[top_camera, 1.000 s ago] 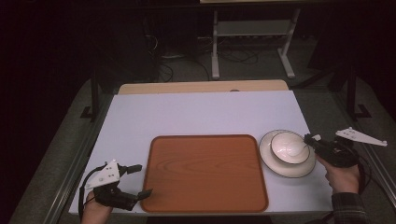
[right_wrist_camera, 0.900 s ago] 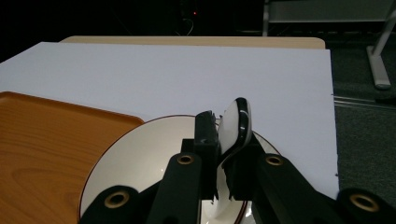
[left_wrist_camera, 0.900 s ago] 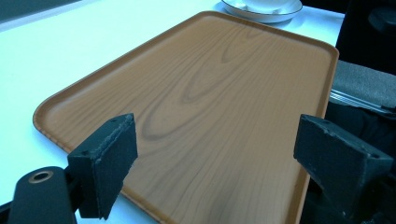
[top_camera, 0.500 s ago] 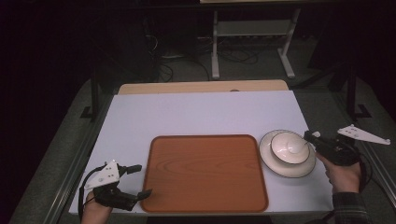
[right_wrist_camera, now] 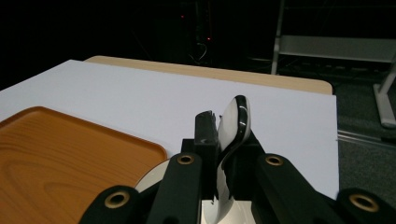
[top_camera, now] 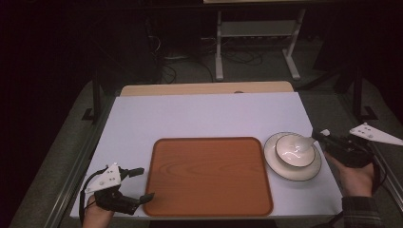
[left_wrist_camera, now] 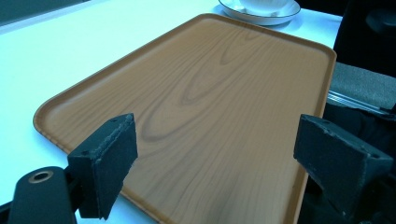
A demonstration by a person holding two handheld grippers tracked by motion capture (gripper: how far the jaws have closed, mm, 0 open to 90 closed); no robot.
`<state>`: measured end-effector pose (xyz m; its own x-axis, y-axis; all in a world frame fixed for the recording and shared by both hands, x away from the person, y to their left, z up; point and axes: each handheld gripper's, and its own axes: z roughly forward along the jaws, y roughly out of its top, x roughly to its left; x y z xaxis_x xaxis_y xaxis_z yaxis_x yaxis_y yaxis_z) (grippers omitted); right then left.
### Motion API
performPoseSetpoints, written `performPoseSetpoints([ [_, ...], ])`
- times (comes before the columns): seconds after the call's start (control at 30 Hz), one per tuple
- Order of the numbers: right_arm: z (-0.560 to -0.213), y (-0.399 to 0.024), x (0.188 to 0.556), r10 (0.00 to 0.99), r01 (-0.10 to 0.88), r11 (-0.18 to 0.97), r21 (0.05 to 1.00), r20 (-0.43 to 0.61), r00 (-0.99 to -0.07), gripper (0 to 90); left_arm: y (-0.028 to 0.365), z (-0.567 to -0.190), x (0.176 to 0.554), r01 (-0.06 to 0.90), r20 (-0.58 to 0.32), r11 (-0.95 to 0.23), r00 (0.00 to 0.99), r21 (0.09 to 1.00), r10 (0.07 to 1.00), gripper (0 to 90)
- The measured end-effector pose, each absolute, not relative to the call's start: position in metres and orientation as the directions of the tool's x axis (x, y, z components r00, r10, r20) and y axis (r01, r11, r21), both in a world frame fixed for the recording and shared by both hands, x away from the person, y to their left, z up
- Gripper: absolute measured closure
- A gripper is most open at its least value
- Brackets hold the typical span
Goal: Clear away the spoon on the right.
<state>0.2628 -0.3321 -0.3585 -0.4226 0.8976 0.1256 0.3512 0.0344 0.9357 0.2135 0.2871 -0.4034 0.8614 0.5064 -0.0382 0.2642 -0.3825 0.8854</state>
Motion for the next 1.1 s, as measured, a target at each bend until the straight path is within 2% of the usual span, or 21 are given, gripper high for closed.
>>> performPoseSetpoints([
  [1.1,-0.332,-0.282,0.25,0.789,0.291,0.142,0.946,0.069,-0.61,83.9,0.287,-0.403,0.213,0.262,-0.039,-0.383,0.865,0.886,0.501,13.1],
])
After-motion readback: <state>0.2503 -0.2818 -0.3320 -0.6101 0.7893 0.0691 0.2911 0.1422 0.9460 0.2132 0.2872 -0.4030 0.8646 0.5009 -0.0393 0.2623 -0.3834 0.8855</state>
